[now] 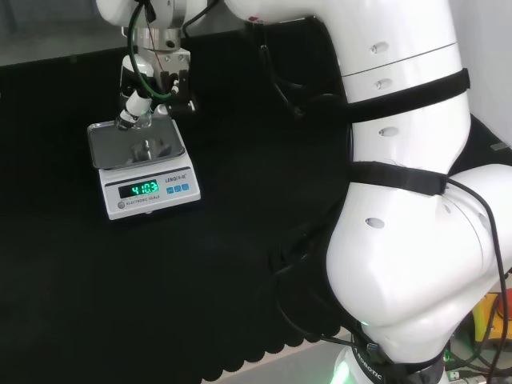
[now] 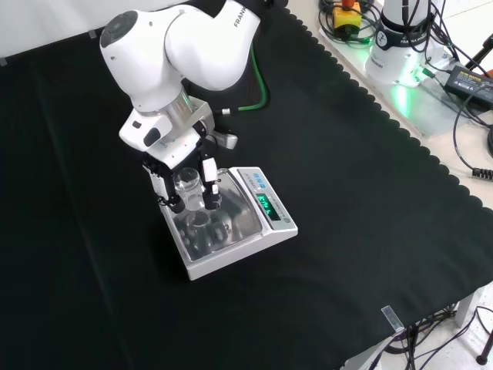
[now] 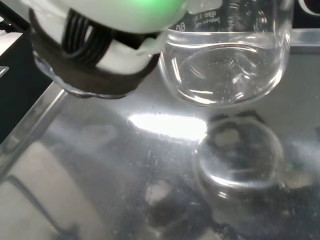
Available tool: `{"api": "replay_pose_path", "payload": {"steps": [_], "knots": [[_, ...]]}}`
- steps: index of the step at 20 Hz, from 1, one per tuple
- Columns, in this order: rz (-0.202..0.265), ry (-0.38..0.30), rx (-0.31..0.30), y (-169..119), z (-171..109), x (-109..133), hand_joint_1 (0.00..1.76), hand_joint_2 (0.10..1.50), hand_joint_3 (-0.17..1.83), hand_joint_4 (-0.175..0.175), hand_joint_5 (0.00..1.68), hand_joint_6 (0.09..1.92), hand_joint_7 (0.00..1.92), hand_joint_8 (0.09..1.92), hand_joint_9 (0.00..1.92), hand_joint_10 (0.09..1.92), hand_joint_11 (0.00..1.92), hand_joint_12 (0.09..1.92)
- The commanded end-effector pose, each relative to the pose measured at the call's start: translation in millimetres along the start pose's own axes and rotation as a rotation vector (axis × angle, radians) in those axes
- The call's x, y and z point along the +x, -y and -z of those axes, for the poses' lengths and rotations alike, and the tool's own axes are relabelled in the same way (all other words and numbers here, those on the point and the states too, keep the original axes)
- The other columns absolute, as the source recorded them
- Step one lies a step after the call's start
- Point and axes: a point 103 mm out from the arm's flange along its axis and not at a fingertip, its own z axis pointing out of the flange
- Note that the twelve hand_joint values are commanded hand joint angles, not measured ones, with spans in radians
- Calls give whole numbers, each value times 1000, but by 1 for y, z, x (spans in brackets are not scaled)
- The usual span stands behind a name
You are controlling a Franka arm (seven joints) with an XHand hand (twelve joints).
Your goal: Put the beaker on the electronic balance.
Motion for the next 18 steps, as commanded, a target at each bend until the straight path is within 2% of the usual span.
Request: {"api": "replay_pose_path", "payload": {"steps": [1, 3, 5, 7, 11, 12, 18], "knots": [[6, -1, -29, -2, -13, 0, 1225, 595, 687, -175, 1421, 401, 1630, 536, 1918, 184, 1667, 671], [8, 1, -50, -2, -16, 1, 1225, 595, 687, -175, 1421, 402, 1631, 538, 1918, 184, 1667, 672], [-23, 106, -21, -9, -23, 14, 1225, 595, 688, -175, 1421, 402, 1633, 539, 1918, 184, 1667, 672], [-25, 132, -30, -17, -33, 24, 1224, 594, 689, -175, 1421, 404, 1635, 540, 1918, 185, 1667, 674], [-27, 98, -55, -26, -48, 28, 1224, 593, 692, -175, 1420, 406, 1639, 542, 1918, 186, 1667, 675], [-26, 65, -86, -16, -45, 13, 1224, 593, 692, -175, 1420, 406, 1639, 543, 1918, 186, 1666, 676], [-12, 53, -86, -11, -42, 2, 1224, 591, 695, -175, 1419, 409, 1641, 543, 1918, 187, 1666, 678]]}}
